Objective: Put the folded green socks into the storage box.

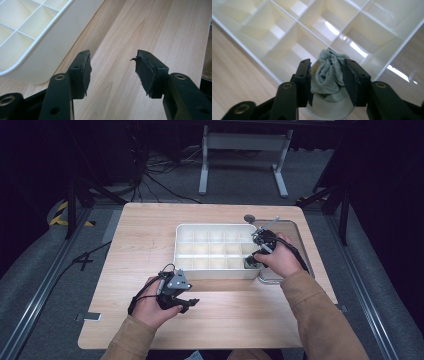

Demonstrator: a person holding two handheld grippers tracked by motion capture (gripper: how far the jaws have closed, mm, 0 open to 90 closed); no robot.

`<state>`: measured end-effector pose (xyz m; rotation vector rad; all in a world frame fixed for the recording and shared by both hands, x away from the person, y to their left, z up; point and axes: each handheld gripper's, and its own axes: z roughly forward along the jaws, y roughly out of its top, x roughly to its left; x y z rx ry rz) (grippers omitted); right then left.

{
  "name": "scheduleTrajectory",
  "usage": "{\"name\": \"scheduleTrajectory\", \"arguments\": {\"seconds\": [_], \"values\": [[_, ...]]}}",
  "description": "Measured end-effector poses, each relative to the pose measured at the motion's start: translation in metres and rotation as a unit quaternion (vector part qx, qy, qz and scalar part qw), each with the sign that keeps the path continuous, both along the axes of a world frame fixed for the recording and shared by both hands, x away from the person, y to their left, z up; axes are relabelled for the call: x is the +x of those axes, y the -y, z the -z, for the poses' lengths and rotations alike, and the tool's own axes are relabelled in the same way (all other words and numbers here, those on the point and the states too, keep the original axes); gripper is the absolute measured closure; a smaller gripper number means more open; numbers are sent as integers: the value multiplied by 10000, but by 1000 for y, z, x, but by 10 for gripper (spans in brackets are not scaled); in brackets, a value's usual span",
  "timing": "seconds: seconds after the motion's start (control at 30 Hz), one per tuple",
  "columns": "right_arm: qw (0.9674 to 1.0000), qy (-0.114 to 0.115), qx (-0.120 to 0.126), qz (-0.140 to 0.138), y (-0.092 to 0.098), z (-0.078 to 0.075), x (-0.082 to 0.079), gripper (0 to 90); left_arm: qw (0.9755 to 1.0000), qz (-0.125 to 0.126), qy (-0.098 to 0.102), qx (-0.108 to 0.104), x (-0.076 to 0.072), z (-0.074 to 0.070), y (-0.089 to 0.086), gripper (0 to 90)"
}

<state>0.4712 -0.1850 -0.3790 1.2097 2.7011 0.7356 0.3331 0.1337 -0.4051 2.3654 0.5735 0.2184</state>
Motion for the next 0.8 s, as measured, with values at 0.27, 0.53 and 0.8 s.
{"name": "scheduleTrajectory", "arguments": {"seconds": [0.27, 0.53, 0.8], "values": [[9948, 787, 597, -239, 21, -32, -29, 488, 10000, -4, -20, 23, -1, -3, 0, 464], [9865, 1167, 900, -714, 27, -49, -62, 439, 9999, 85, -99, 21, -3, -6, 2, 464], [9798, 1255, 1118, -1082, 26, -44, -90, 404, 9997, 137, -212, 62, -6, -11, 3, 465]]}}
